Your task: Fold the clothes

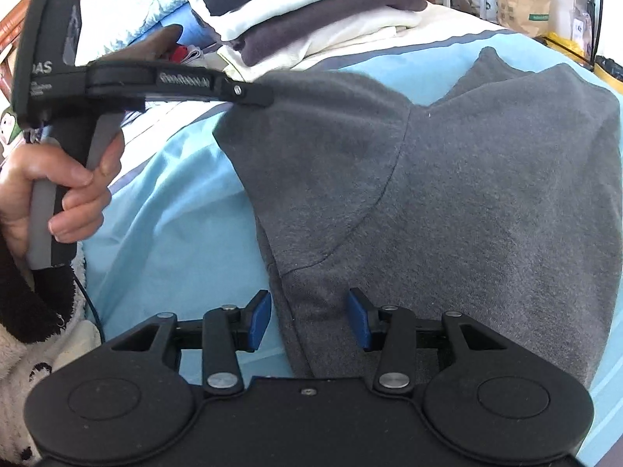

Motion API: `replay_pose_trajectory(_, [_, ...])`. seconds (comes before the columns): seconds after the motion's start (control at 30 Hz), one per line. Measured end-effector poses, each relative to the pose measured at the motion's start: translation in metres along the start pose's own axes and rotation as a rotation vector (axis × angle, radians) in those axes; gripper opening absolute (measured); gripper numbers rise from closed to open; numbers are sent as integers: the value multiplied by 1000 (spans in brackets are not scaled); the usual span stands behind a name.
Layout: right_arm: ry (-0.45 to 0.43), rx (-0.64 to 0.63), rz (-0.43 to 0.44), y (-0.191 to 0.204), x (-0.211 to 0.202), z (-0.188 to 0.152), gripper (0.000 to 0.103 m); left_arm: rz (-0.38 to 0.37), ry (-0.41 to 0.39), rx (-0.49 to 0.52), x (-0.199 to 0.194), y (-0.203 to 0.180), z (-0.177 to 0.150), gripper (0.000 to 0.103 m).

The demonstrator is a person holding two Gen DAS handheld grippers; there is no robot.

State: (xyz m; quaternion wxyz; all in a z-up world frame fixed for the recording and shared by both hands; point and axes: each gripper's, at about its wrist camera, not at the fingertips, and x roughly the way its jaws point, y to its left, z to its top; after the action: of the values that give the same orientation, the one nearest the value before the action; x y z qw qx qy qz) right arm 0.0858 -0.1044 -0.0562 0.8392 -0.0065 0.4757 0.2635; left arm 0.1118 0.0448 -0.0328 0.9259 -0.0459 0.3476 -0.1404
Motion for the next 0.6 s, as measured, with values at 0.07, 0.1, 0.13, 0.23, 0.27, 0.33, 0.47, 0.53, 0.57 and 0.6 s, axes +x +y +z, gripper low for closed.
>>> replay_pose_trajectory(0.07, [0, 4, 2, -1, -1, 0, 48, 11, -8, 0, -2, -1, 1, 5])
replay_pose_trajectory(0.1, [-2, 10, 9, -2, -2, 0, 48, 14, -17, -3, -4, -1, 2, 5])
replay_pose_trajectory(0.13, [-11, 26, 33, -5, -4, 0, 48, 21, -27, -4, -7, -1, 4, 5])
replay_pose_trajectory(0.23, [-38, 109, 128, -18, -9, 0, 48, 74, -13, 2, -11, -1, 4, 5])
replay_pose_trajectory(0.27, [-43, 131, 138, -21, -10, 0, 48, 93, 2, 6, -9, -1, 2, 5])
replay_pose_trajectory(0.33, [-54, 177, 158, -29, -12, 2, 48, 116, 51, 3, 0, 1, -4, 5])
replay_pose_trajectory(0.47, [-17, 180, 107, -31, -7, 0, 48, 119, 152, -43, 22, 13, -13, 6])
replay_pose_trajectory(0.53, [-5, 148, 87, -26, -4, -1, 48, 117, 196, -67, 32, 20, -17, 7])
replay_pose_trajectory(0.57, [0, 128, 76, -23, -4, 0, 48, 119, 201, -71, 34, 21, -18, 8])
replay_pose_trajectory(0.6, [4, 109, 65, -20, -4, 1, 48, 122, 203, -68, 34, 21, -17, 9])
